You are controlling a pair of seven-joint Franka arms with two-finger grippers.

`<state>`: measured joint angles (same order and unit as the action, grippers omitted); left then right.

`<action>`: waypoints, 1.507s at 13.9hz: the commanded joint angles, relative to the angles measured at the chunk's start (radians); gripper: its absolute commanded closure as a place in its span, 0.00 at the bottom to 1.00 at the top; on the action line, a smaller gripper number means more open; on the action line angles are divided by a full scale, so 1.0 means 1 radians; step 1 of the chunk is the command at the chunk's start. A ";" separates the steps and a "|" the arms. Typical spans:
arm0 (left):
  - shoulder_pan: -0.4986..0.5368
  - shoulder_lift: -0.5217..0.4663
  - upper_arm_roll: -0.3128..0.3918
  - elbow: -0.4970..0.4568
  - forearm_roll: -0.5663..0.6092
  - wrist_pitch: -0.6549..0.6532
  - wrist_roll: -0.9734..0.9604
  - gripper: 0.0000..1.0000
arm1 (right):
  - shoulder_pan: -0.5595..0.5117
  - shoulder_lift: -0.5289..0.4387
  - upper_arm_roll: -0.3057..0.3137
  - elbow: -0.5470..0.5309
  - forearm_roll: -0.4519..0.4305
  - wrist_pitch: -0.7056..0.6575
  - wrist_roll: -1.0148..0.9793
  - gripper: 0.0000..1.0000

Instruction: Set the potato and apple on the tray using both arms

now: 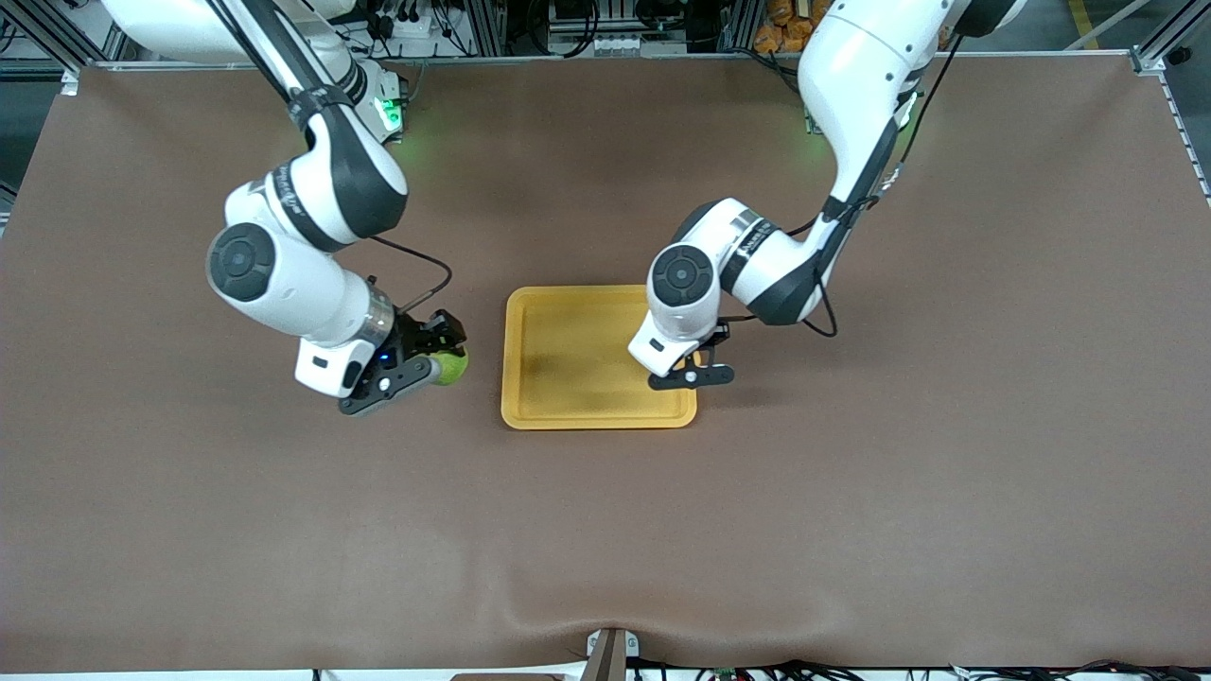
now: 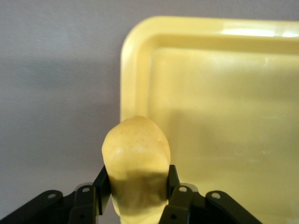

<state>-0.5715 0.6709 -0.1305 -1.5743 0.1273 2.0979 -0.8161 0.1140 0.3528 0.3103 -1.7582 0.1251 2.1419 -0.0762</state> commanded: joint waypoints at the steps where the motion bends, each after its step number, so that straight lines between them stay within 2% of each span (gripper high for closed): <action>1: -0.021 0.022 0.008 0.030 0.008 0.013 -0.018 1.00 | 0.013 -0.015 0.009 -0.072 0.005 0.079 -0.016 1.00; 7: -0.039 0.065 0.009 0.030 0.012 0.079 -0.017 1.00 | 0.087 -0.006 0.009 -0.194 0.005 0.286 -0.048 1.00; 9: -0.039 0.075 0.009 0.030 0.012 0.099 -0.017 1.00 | 0.105 -0.002 0.009 -0.243 0.005 0.398 -0.046 1.00; 10: -0.039 0.078 0.009 0.030 0.012 0.099 -0.017 0.99 | 0.116 0.002 0.009 -0.268 0.005 0.455 -0.045 1.00; 11: -0.039 0.079 0.011 0.030 0.014 0.099 -0.015 0.91 | 0.125 0.008 0.009 -0.285 0.005 0.501 -0.045 1.00; 18: -0.036 0.079 0.018 0.028 0.017 0.097 -0.006 0.89 | 0.174 0.038 0.009 -0.332 0.007 0.625 0.029 1.00; 20: -0.033 0.079 0.018 0.028 0.017 0.097 -0.006 0.83 | 0.179 0.054 0.009 -0.351 0.005 0.674 0.036 1.00; 21: -0.033 0.079 0.020 0.028 0.017 0.097 -0.008 0.69 | 0.184 0.060 0.007 -0.354 0.005 0.677 0.036 1.00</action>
<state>-0.5993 0.7365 -0.1199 -1.5644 0.1273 2.1962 -0.8177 0.2865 0.4064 0.3193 -2.0959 0.1251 2.7871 -0.0598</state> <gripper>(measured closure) 0.493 0.189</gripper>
